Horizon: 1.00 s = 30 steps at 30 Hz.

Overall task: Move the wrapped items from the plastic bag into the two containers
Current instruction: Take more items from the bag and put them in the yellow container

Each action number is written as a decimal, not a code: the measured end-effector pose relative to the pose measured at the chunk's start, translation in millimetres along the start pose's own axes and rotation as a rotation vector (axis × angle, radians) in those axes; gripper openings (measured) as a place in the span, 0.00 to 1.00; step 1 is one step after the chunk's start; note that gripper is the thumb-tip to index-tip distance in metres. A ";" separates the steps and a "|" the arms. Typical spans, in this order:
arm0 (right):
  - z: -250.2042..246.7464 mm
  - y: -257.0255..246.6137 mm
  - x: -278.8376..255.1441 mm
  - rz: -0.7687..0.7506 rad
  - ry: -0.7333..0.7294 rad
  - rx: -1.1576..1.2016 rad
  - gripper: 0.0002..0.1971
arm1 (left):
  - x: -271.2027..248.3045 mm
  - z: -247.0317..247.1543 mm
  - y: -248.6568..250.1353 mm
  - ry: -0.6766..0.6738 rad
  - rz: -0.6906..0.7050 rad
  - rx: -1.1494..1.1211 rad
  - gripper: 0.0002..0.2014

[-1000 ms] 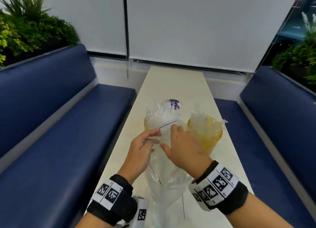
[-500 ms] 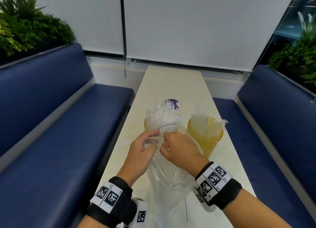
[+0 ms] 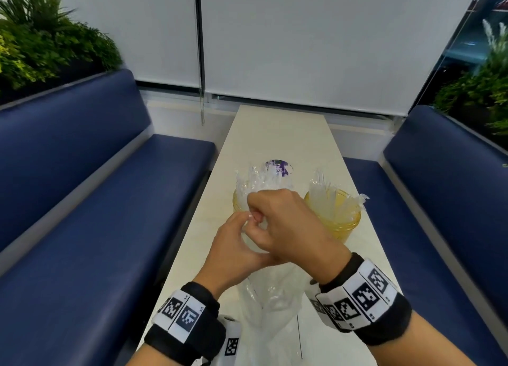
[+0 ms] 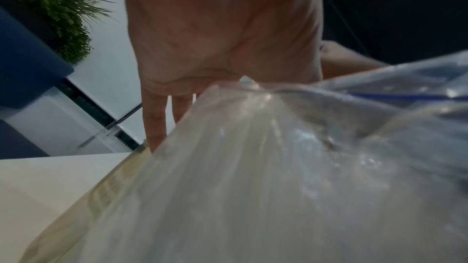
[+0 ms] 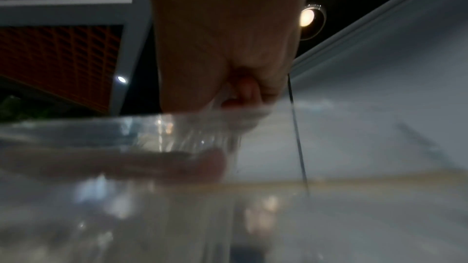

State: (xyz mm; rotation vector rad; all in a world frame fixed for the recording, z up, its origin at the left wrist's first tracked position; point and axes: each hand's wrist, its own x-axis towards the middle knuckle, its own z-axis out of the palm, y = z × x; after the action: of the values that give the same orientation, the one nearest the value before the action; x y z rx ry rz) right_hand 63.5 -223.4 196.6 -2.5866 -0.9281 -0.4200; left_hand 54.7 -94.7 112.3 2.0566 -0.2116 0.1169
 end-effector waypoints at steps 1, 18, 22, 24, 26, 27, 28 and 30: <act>0.7 -3.1 -0.2 -0.029 0.019 -0.002 0.12 | 2.1 2.8 3.0 0.005 0.032 0.082 0.25; 33.8 -3.4 -17.3 0.316 0.086 0.274 0.20 | -2.7 13.7 10.8 0.123 0.041 -0.063 0.19; 35.8 -2.3 -16.8 0.287 0.187 0.233 0.18 | -4.6 7.6 15.3 0.075 0.055 -0.013 0.10; 27.0 -3.6 -13.7 0.265 0.213 0.259 0.18 | -7.1 3.5 14.8 0.038 0.043 -0.033 0.10; 11.8 -4.9 -9.9 0.228 0.254 0.270 0.19 | -9.7 1.7 9.2 0.013 -0.048 -0.225 0.17; 1.6 -4.9 -8.1 0.206 0.296 0.262 0.18 | -10.0 1.2 5.4 0.022 -0.087 -0.259 0.20; -9.4 -5.0 -6.4 0.191 0.349 0.251 0.16 | -10.3 0.8 3.6 0.034 -0.106 -0.242 0.21; -35.0 -6.6 -4.2 0.167 0.449 0.249 0.16 | -9.3 -0.5 -1.2 0.058 -0.115 -0.217 0.22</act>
State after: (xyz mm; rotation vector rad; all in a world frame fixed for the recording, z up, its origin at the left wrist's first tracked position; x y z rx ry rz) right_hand 50.7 -235.9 227.7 -2.1901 -0.5620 -0.7464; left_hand 45.8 -92.7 109.9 1.8421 -0.0664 0.0793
